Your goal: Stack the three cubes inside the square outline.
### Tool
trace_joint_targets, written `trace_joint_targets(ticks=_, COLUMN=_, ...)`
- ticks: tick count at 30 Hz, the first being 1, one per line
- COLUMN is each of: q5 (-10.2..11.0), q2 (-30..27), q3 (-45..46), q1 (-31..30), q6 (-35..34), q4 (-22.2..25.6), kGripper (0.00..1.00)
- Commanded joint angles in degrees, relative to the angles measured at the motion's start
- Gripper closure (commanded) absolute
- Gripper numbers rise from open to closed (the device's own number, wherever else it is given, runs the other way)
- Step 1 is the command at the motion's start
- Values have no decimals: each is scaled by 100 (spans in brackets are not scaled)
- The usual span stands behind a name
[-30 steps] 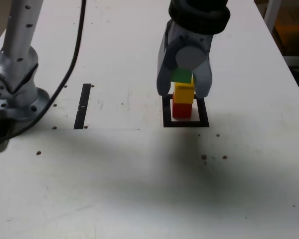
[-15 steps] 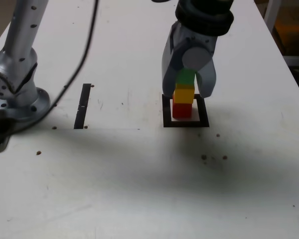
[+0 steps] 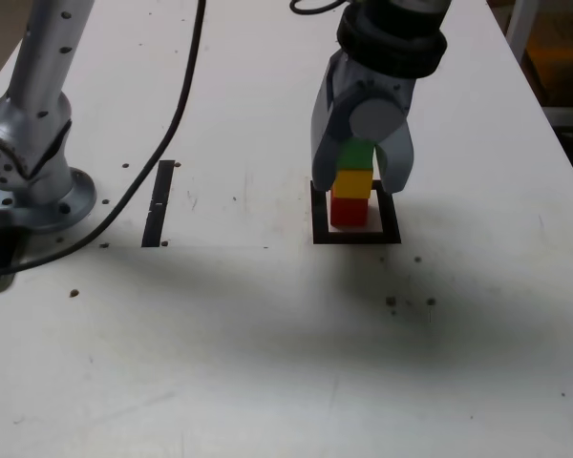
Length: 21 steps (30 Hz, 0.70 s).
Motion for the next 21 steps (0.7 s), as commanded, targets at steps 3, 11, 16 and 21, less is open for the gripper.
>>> trace_joint_targets(ticks=3, q5=40, q2=-39, q3=-6, q1=23, q6=56, q4=11, kGripper=43)
trace_joint_targets(ticks=11, q5=54, q2=-78, q3=-2, q1=35, q6=97, q4=23, kGripper=32)
trace_joint_targets(ticks=16, q5=69, q2=-147, q3=-33, q1=27, q6=91, q4=61, kGripper=32)
trace_joint_targets(ticks=21, q5=227, q2=-513, q3=-127, q1=-40, q6=-24, q4=195, kGripper=31)
